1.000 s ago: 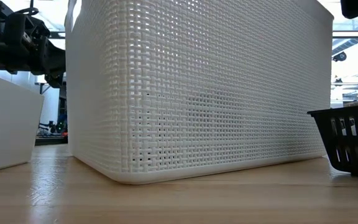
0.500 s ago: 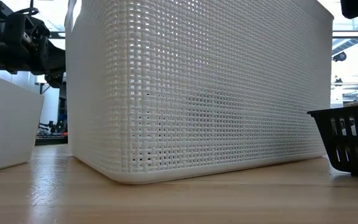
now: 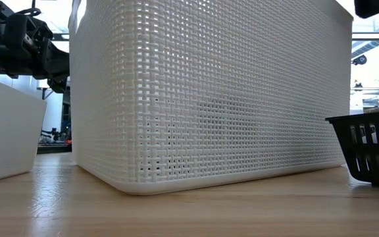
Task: Pick & place medical supplies in basket/bin
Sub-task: Return to Home Position
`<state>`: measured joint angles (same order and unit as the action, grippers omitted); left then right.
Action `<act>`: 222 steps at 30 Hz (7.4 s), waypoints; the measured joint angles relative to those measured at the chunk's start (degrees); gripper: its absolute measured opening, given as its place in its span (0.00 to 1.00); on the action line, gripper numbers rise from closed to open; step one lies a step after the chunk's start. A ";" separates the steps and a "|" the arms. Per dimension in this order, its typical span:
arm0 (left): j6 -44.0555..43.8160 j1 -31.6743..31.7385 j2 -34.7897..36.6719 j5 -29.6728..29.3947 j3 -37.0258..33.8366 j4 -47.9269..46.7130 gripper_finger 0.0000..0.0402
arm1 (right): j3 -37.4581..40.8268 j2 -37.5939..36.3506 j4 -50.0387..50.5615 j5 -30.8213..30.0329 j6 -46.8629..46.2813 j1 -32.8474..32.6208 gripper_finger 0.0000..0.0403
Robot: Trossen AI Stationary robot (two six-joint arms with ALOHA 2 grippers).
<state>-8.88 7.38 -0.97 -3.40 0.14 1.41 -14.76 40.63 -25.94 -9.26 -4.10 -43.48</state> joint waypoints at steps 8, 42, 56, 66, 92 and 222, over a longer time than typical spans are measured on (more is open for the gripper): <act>-0.11 0.00 0.00 0.00 0.00 0.00 0.06 | 0.00 -3.06 -1.51 -5.78 0.27 0.04 0.91; 0.04 0.00 0.00 -0.02 -0.04 0.00 0.06 | 0.00 -13.91 -2.81 -12.24 8.79 -0.03 0.91; 0.02 0.00 0.00 -0.02 -0.04 0.00 0.06 | 0.00 -13.80 -2.99 -12.19 4.07 0.00 0.91; 0.02 0.00 0.00 -0.02 -0.04 0.00 0.06 | 0.00 -13.91 -3.61 -13.15 7.28 0.00 0.91; -0.02 0.00 0.00 -0.02 -0.04 -0.02 0.06 | 0.00 -14.00 3.21 -3.94 7.21 -0.13 0.12; -0.02 0.00 0.00 -0.02 -0.04 -0.02 0.06 | 12.57 -39.05 28.64 6.54 4.14 -0.12 0.02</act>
<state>-8.91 7.38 -0.97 -3.42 0.10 1.39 -2.20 1.58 2.70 -2.72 0.03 -43.61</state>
